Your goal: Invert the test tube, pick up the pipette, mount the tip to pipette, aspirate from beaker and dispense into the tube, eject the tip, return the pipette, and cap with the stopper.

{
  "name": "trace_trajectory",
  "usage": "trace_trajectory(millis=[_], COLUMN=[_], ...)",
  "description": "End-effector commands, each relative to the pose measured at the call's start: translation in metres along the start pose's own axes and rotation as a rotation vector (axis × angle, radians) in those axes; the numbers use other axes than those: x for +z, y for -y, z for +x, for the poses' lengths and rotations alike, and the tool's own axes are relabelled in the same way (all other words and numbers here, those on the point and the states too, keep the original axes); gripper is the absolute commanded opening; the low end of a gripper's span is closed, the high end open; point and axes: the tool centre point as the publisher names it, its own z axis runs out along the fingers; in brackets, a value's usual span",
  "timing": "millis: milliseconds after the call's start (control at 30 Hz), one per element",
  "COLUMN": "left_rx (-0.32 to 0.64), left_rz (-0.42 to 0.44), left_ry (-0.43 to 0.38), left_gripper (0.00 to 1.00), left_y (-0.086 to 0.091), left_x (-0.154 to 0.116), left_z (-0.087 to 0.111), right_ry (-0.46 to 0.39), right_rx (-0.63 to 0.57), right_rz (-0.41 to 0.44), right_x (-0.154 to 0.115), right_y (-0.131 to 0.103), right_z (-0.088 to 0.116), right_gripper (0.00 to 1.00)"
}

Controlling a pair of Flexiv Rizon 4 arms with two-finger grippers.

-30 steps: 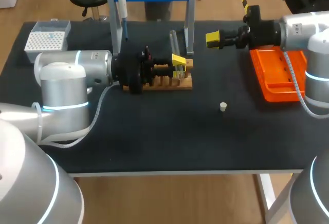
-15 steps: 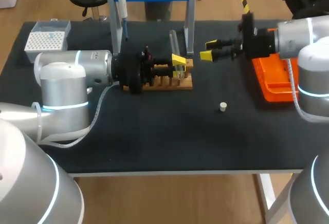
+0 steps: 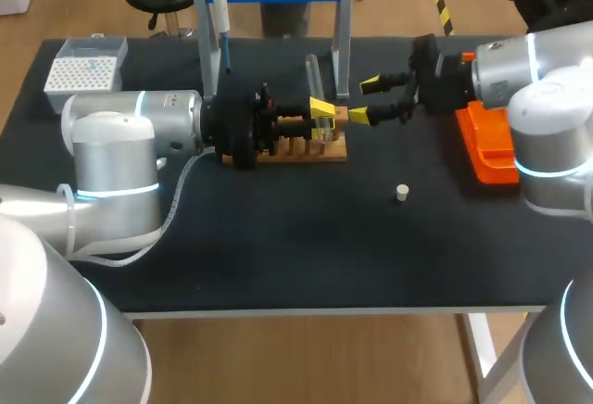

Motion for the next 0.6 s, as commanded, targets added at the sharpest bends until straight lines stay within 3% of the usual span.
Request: trace_trajectory(millis=[33, 200, 600], left_rx=[0.002, 0.002, 0.002], left_rz=[-0.001, -0.001, -0.001], left_ry=[0.002, 0.002, 0.002], left_gripper=[0.0, 0.0, 0.0], left_y=[0.0, 0.0, 0.0], left_x=[0.0, 0.0, 0.0], left_z=[0.0, 0.0, 0.0], right_ry=[0.055, 0.109, 0.132], right_rx=[-0.007, -0.052, -0.158], right_rz=[-0.027, -0.034, -0.016], right_x=[0.016, 0.026, 0.044], right_y=[0.005, 0.011, 0.027], right_z=[0.005, 0.001, 0.003], right_gripper=[1.0, 1.0, 1.0])
